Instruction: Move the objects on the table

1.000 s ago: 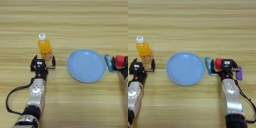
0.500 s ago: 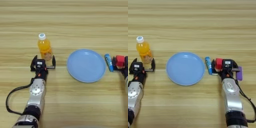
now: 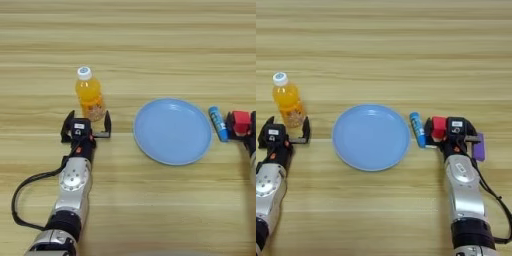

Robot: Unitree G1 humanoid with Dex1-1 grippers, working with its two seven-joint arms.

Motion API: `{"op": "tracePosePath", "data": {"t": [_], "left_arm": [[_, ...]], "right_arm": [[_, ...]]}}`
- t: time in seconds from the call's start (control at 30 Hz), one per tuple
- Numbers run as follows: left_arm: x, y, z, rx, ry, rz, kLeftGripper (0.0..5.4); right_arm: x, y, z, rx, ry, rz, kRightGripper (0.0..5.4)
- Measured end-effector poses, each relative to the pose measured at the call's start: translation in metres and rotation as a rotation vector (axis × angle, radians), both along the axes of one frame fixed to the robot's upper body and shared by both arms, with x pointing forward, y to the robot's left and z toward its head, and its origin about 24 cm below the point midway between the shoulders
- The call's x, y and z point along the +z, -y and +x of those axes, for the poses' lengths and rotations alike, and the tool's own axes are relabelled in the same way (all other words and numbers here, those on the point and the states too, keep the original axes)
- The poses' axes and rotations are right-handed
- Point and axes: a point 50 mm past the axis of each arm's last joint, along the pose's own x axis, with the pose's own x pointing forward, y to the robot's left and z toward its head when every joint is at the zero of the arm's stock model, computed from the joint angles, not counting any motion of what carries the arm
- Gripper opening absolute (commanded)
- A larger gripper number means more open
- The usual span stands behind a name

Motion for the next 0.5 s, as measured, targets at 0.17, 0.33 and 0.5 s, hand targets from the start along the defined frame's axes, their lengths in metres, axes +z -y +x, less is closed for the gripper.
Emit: {"op": "tracePosePath", "data": {"t": [0.17,0.33,0.5], "left_arm": [[0.0000,0.0000,0.0000,0.000,0.000,0.000,5.40],[0.0000,0.0001,0.0001,0.000,0.000,0.000,5.40],[0.0000,0.0002,0.0001,-0.001,0.000,0.000,5.40]], "right_arm": [[-0.0028,-0.0002,-0.0005,0.001,-0.012,0.004,4.15],[-0.0048,-0.0009,-0.0008,0.014,-0.021,0.012,3.59],[-0.0050,-0.0012,-0.0008,0.018,-0.021,0.017,3.01]]}}
